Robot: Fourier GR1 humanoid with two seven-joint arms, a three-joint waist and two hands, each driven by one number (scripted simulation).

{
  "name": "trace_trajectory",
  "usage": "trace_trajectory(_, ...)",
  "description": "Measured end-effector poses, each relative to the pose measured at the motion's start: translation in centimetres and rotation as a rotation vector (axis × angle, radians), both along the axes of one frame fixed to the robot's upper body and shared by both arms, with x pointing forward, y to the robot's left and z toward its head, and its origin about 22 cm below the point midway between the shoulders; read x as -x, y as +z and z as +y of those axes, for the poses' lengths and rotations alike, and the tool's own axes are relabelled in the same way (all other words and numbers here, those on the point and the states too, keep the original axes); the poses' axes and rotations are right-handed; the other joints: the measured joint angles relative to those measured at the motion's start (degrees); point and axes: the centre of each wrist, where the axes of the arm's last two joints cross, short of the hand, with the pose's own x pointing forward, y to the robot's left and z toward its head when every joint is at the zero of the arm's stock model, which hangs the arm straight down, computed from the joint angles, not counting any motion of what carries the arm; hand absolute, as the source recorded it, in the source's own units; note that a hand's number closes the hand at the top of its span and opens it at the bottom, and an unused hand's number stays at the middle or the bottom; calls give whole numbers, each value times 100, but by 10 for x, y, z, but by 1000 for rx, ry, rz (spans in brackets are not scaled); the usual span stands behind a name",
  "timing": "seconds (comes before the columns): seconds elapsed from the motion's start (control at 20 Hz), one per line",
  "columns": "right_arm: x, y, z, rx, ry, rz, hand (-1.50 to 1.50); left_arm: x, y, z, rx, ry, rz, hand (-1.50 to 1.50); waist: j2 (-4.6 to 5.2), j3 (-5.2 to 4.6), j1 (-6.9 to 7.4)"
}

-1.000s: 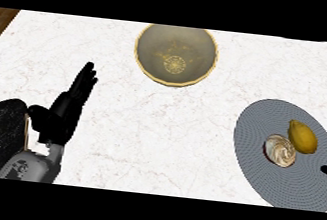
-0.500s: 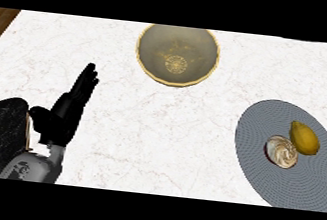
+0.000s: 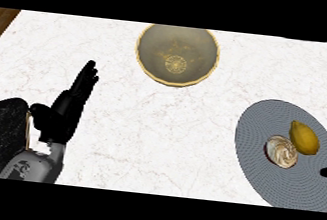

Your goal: Pick the lemon from the placemat and place it in the bowl

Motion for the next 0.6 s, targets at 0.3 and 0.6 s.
trace_trajectory(0.3,10,-20,-13,-42,27,3,-150,-3,0,0,6,2,-2,0,-3,0,-25)
trace_trajectory(0.6,9,-17,-11,-121,51,-36,-150,-1,-1,5,12,-1,3,0,-6,-2,-25)
